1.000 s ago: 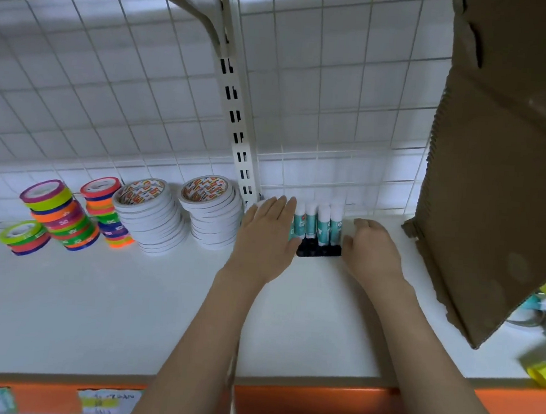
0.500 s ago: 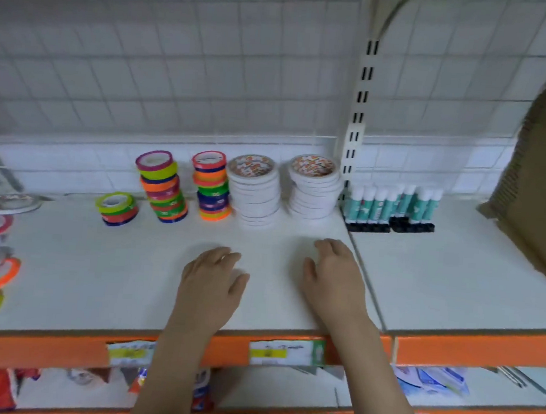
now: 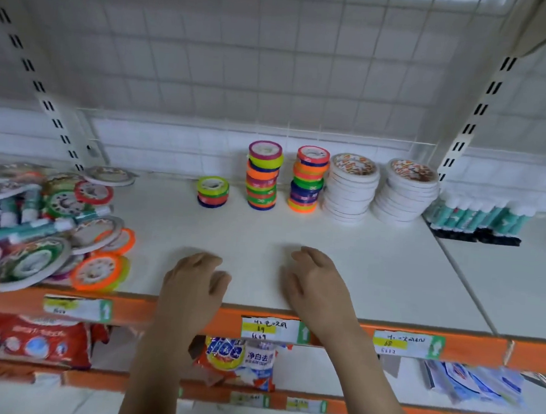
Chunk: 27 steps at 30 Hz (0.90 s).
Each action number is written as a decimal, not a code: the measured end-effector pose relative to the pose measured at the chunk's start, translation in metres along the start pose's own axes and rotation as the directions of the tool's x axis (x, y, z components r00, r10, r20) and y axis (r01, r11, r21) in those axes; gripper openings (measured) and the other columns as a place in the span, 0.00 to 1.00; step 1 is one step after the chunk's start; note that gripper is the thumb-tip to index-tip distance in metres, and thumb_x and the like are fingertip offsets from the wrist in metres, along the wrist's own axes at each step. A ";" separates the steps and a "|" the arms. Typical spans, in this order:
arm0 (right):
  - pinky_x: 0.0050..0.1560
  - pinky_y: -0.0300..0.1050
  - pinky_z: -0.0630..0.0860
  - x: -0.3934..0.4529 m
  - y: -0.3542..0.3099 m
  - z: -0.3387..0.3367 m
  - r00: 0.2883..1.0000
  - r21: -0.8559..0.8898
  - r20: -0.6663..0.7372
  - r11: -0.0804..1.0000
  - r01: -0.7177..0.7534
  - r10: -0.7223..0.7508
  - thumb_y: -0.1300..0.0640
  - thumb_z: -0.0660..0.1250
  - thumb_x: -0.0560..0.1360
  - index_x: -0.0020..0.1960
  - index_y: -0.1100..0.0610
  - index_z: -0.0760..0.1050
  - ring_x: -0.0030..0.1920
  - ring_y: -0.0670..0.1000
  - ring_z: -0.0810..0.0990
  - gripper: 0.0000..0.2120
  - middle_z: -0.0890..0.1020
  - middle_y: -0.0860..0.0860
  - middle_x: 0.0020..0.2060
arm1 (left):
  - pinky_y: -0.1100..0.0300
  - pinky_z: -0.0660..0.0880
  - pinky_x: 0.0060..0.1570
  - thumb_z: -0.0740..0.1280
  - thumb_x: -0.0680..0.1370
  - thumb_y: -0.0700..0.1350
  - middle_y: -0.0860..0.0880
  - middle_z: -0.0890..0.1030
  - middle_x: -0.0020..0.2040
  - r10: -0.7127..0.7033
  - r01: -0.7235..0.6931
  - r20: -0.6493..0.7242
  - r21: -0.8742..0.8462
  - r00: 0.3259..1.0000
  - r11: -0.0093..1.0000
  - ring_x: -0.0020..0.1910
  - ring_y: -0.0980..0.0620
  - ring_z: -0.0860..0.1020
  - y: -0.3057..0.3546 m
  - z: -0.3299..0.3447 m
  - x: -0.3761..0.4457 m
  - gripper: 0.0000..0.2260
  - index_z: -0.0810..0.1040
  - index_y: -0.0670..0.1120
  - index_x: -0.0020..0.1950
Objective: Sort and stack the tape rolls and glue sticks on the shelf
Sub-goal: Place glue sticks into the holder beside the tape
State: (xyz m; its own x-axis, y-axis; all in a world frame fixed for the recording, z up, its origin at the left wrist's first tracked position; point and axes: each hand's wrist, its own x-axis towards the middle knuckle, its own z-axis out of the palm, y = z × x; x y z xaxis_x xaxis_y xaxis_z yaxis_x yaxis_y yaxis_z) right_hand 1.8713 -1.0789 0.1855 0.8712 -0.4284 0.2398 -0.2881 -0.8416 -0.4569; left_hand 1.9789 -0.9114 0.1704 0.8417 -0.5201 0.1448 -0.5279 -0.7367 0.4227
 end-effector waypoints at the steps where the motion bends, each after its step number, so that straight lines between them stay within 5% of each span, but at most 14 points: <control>1: 0.61 0.49 0.71 0.001 -0.002 0.002 1.000 0.004 0.009 1.000 0.004 -0.004 0.59 0.60 0.74 0.57 0.67 0.76 0.59 0.62 0.75 0.16 0.78 0.62 0.56 | 0.52 0.67 0.64 0.61 0.79 0.51 0.49 0.74 0.65 -0.003 0.003 -0.011 -0.012 1.000 1.000 0.65 0.49 0.69 -0.002 -0.001 -0.001 0.17 0.73 0.46 0.65; 9: 0.65 0.41 0.64 0.011 -0.020 0.020 0.996 0.051 0.060 0.997 0.066 -0.069 0.58 0.59 0.78 0.64 0.62 0.72 0.66 0.55 0.69 0.17 0.73 0.57 0.64 | 0.55 0.68 0.62 0.61 0.79 0.50 0.50 0.75 0.62 0.011 -0.011 -0.041 0.012 0.999 1.000 0.63 0.50 0.71 -0.016 -0.019 -0.004 0.15 0.75 0.47 0.63; 15: 0.63 0.43 0.66 0.023 -0.053 0.043 0.997 0.064 0.048 0.996 0.064 -0.068 0.56 0.58 0.76 0.59 0.62 0.75 0.65 0.55 0.69 0.16 0.76 0.56 0.60 | 0.53 0.69 0.61 0.63 0.78 0.50 0.48 0.76 0.61 0.069 -0.069 -0.041 0.019 0.997 0.997 0.62 0.48 0.72 -0.048 -0.044 0.005 0.15 0.75 0.46 0.63; 19: 0.63 0.42 0.67 0.037 -0.091 0.070 0.998 0.038 0.019 0.997 0.066 -0.067 0.47 0.46 0.71 0.58 0.60 0.77 0.64 0.54 0.71 0.29 0.77 0.54 0.59 | 0.55 0.67 0.62 0.63 0.78 0.51 0.49 0.77 0.60 0.117 -0.116 -0.093 0.011 0.989 0.993 0.61 0.49 0.73 -0.090 -0.070 0.016 0.15 0.76 0.47 0.62; 24: 0.61 0.42 0.68 0.050 -0.158 0.110 1.000 0.069 0.007 0.998 0.008 -0.008 0.52 0.53 0.71 0.59 0.62 0.76 0.62 0.56 0.73 0.24 0.78 0.56 0.59 | 0.53 0.73 0.56 0.60 0.76 0.54 0.47 0.78 0.57 0.172 -0.178 -0.128 -0.037 0.977 0.983 0.56 0.45 0.76 -0.161 -0.118 0.024 0.17 0.79 0.46 0.57; 27: 0.61 0.44 0.70 0.062 -0.194 0.129 1.000 0.069 0.015 0.997 0.019 -0.020 0.52 0.53 0.71 0.58 0.63 0.76 0.61 0.58 0.74 0.24 0.78 0.58 0.57 | 0.54 0.71 0.55 0.65 0.78 0.48 0.46 0.78 0.58 0.121 -0.127 -0.208 -0.016 0.971 0.992 0.56 0.45 0.76 -0.206 -0.151 0.035 0.13 0.78 0.44 0.60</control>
State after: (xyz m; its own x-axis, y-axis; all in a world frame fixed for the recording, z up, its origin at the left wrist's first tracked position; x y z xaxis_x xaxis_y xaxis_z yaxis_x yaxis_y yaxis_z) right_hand 2.0321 -0.8993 0.1788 0.8826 -0.4067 0.2357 -0.2438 -0.8248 -0.5102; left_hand 2.1338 -0.7126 0.2233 0.7768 -0.5041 0.3774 -0.6285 -0.6578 0.4152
